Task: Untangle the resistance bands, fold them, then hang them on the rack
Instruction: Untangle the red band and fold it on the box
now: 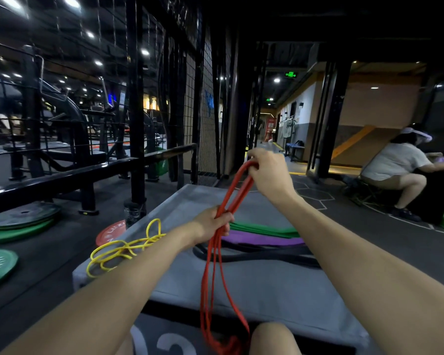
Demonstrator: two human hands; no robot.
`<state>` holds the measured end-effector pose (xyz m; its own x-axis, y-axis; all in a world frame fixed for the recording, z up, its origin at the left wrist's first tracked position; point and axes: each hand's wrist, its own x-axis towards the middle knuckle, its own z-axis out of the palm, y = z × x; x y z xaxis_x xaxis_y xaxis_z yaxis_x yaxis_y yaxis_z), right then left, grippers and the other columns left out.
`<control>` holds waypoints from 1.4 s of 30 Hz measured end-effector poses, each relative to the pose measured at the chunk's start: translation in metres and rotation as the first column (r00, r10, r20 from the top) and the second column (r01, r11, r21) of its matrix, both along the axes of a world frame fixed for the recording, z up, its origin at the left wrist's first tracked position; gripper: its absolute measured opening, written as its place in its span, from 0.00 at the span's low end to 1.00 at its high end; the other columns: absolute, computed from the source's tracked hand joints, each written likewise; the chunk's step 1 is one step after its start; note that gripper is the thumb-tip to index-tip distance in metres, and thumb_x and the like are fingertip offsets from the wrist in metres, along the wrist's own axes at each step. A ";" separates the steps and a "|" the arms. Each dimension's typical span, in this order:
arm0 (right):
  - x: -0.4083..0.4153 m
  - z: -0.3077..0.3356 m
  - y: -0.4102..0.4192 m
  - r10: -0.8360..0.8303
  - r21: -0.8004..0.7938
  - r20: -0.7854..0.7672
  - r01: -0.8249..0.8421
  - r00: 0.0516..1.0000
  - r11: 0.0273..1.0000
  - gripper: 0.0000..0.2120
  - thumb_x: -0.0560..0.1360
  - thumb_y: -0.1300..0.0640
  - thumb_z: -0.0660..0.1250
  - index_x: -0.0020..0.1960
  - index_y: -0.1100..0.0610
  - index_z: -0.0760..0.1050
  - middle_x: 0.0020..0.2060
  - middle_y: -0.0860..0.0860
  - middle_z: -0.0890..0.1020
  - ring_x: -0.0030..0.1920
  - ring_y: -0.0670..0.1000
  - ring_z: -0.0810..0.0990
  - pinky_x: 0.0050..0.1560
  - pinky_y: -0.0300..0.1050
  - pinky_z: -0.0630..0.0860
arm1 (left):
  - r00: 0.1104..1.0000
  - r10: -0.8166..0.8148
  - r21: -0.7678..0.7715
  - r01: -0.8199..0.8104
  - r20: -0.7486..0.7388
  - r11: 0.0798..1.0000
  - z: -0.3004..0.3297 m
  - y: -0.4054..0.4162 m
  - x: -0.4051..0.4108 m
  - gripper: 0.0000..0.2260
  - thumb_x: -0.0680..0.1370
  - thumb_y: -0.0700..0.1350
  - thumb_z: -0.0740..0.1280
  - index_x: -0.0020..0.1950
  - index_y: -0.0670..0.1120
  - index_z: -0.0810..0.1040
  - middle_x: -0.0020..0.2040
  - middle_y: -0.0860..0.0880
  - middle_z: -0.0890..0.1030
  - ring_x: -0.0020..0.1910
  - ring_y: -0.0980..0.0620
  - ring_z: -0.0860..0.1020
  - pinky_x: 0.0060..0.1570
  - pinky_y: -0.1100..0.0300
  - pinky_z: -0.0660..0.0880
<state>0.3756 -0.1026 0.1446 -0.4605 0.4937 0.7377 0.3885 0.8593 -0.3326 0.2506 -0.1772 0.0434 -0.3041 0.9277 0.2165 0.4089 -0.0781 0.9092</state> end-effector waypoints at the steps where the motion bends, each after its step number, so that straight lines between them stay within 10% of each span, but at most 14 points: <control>1: 0.002 -0.002 0.003 -0.018 -0.033 -0.028 0.017 0.999 0.999 0.13 0.74 0.68 0.61 0.57 0.63 0.74 0.46 0.60 0.81 0.45 0.58 0.80 0.46 0.49 0.78 | 1.000 -0.001 0.012 0.000 0.020 1.000 -0.005 -0.001 -0.003 0.07 0.81 0.42 0.57 0.45 0.43 0.72 0.33 0.48 0.72 0.27 0.60 0.75 0.35 0.68 0.74; 6: 0.014 -0.015 0.024 -0.112 -0.208 -0.124 0.084 0.986 0.974 0.06 0.74 0.68 0.63 0.51 0.62 0.72 0.44 0.57 0.79 0.42 0.55 0.78 0.43 0.50 0.78 | 0.981 0.048 -0.068 -0.062 -0.186 0.996 -0.022 -0.013 -0.036 0.07 0.80 0.43 0.61 0.42 0.45 0.73 0.32 0.50 0.72 0.25 0.63 0.71 0.34 0.67 0.69; 13: 0.035 -0.064 0.067 -0.302 -0.484 -0.192 0.177 0.934 0.857 0.04 0.73 0.66 0.67 0.47 0.60 0.75 0.45 0.58 0.80 0.47 0.57 0.79 0.51 0.50 0.78 | 0.644 0.014 -0.214 -0.275 -0.765 0.937 0.019 -0.029 -0.104 0.07 0.77 0.49 0.65 0.41 0.49 0.70 0.36 0.49 0.72 0.38 0.49 0.71 0.35 0.59 0.64; 21: 0.082 -0.189 0.127 -0.504 -0.703 0.057 0.393 0.862 0.593 0.07 0.69 0.66 0.68 0.47 0.63 0.79 0.47 0.64 0.81 0.51 0.61 0.80 0.52 0.48 0.75 | 0.645 -0.228 -0.441 -0.188 -0.729 0.878 -0.082 0.052 -0.077 0.04 0.78 0.47 0.64 0.48 0.47 0.72 0.40 0.49 0.72 0.44 0.51 0.71 0.34 0.69 0.64; 29: 0.132 -0.251 0.173 -0.612 -0.713 0.229 0.559 0.757 0.424 0.05 0.71 0.68 0.62 0.44 0.66 0.77 0.42 0.63 0.78 0.42 0.62 0.77 0.40 0.46 0.71 | 0.723 -0.285 -0.457 -0.047 -0.629 0.888 -0.157 0.135 -0.046 0.09 0.76 0.48 0.67 0.53 0.45 0.75 0.47 0.50 0.75 0.47 0.51 0.73 0.48 0.59 0.68; 37: 0.137 -0.263 0.192 -0.613 -0.524 0.398 0.718 0.682 0.459 0.07 0.74 0.65 0.62 0.47 0.62 0.79 0.47 0.58 0.79 0.48 0.60 0.77 0.41 0.45 0.72 | 0.695 -0.139 -0.288 -0.103 -0.705 0.952 -0.173 0.152 -0.048 0.10 0.73 0.51 0.70 0.52 0.51 0.77 0.47 0.54 0.72 0.49 0.52 0.75 0.52 0.56 0.72; 42: 0.108 -0.253 0.176 -0.453 -0.272 0.385 0.568 0.804 0.777 0.15 0.75 0.64 0.62 0.60 0.57 0.77 0.57 0.55 0.75 0.60 0.58 0.67 0.53 0.50 0.70 | 0.690 -0.093 -0.242 -0.122 -0.718 0.963 -0.172 0.145 -0.049 0.12 0.74 0.51 0.69 0.57 0.51 0.79 0.55 0.51 0.77 0.56 0.50 0.76 0.56 0.54 0.72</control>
